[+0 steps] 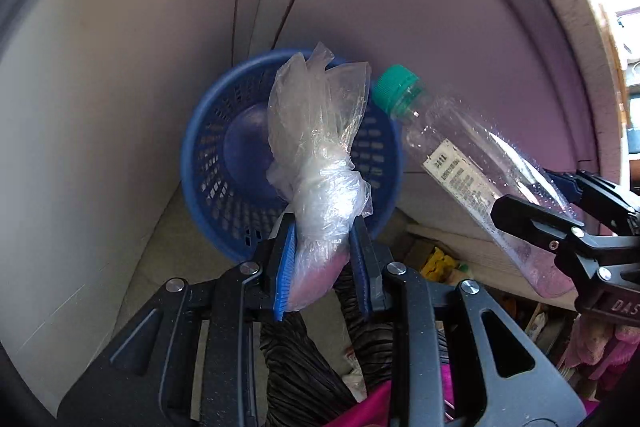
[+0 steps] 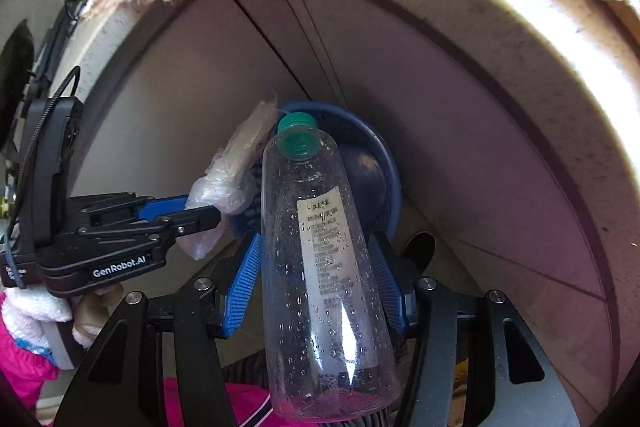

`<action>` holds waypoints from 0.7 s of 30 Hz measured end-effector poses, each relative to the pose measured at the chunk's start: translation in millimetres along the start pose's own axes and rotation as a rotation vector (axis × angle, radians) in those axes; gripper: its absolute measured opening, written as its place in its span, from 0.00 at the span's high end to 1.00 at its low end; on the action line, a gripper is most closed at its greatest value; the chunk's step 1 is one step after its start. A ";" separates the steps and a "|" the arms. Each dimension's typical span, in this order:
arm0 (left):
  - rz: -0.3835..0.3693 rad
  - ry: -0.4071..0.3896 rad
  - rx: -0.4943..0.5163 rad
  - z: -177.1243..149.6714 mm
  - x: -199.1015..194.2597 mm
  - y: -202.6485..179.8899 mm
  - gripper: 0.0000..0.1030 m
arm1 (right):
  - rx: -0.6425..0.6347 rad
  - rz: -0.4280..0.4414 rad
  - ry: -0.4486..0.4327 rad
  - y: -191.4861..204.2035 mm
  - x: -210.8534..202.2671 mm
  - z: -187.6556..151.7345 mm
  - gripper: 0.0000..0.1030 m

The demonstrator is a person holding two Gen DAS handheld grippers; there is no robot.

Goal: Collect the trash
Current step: 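Carry the bag and bottle down over the blue wastebasket with both tools, then open both tools to drop the bag and bottle into the basket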

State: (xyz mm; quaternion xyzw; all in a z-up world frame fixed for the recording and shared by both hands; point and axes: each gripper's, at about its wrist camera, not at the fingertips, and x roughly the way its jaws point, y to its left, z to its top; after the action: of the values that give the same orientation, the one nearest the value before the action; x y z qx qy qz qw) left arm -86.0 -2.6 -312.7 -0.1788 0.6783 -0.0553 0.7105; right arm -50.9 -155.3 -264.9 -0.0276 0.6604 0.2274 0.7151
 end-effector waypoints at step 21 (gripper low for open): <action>0.056 0.035 -0.052 21.5 43.5 7.8 0.57 | 0.016 -0.089 0.035 6.1 46.3 17.4 0.46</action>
State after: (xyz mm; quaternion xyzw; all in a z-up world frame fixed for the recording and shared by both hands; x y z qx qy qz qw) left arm -62.9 -5.4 -356.0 -0.1772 0.6966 -0.0209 0.6949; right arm -35.8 -130.6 -305.5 -0.0554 0.6728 0.1895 0.7130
